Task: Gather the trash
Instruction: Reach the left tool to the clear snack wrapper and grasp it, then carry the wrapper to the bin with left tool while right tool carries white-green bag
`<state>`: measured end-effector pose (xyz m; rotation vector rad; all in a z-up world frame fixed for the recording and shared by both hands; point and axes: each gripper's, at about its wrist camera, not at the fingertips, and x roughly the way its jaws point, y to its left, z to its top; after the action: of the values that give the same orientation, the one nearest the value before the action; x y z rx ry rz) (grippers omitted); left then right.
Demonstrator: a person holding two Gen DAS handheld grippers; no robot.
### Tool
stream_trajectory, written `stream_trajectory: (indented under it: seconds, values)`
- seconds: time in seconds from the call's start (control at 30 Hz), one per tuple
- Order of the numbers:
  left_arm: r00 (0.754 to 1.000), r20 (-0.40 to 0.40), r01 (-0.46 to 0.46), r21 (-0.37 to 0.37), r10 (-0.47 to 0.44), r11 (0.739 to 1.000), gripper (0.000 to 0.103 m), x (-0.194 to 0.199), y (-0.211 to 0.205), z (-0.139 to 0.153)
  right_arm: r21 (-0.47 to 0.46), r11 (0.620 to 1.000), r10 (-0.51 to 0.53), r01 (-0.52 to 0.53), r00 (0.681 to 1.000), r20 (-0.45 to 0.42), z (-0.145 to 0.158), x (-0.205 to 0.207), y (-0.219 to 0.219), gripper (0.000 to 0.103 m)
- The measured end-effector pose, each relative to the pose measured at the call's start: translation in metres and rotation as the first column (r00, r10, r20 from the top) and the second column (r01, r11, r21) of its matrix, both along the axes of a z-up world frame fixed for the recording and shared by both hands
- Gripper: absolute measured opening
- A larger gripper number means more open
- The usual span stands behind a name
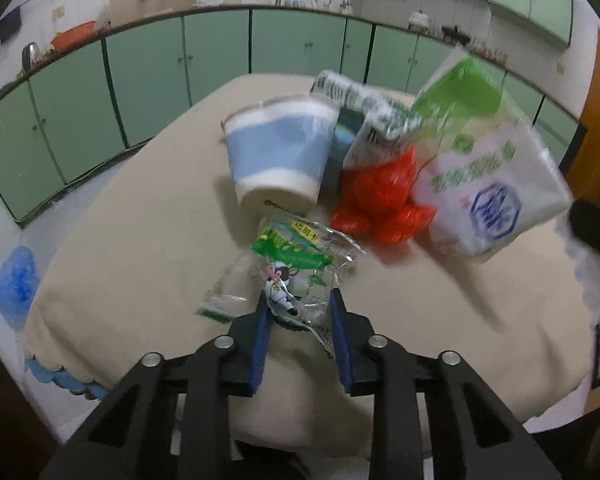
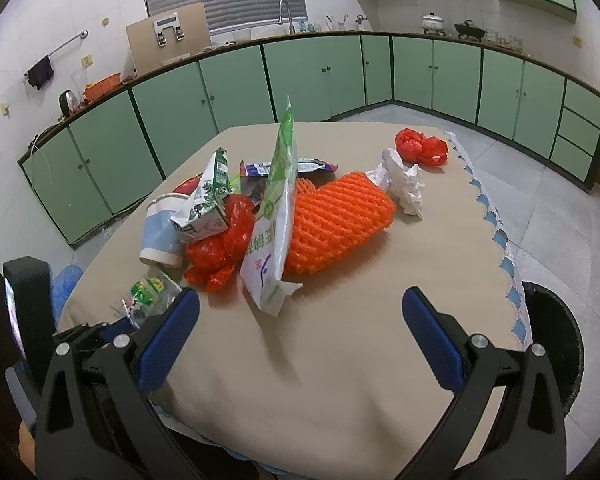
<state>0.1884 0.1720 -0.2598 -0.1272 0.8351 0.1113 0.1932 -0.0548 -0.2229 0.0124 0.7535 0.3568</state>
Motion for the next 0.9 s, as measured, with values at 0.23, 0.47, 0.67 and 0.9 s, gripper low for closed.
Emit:
stream_trajectory:
  seconds: [0.23,0.47,0.67,0.9]
  values:
    - [0.995,0.101,-0.012,-0.004,0.012,1.0,0.021,-0.015,-0.002,0.031,0.008,1.0,0.001,-0.001,1.0,0.012,0.002,0.0,0.002,0.098]
    - [0.995,0.103,0.002,-0.017,-0.001,1.0,0.021,-0.017,-0.007,0.037,0.019,1.0,-0.001,0.001,1.0,0.03,0.004,0.006,0.006,0.098]
    - [0.994,0.112,-0.003,-0.016,0.005,1.0,0.021,-0.017,-0.002,0.04,0.015,1.0,-0.008,0.007,0.999,0.04,-0.002,0.016,0.009,0.095]
    - [0.992,0.128,-0.004,-0.001,0.005,1.0,0.021,-0.023,-0.003,0.045,0.026,0.998,0.062,-0.06,0.997,-0.041,-0.014,0.029,0.017,0.014]
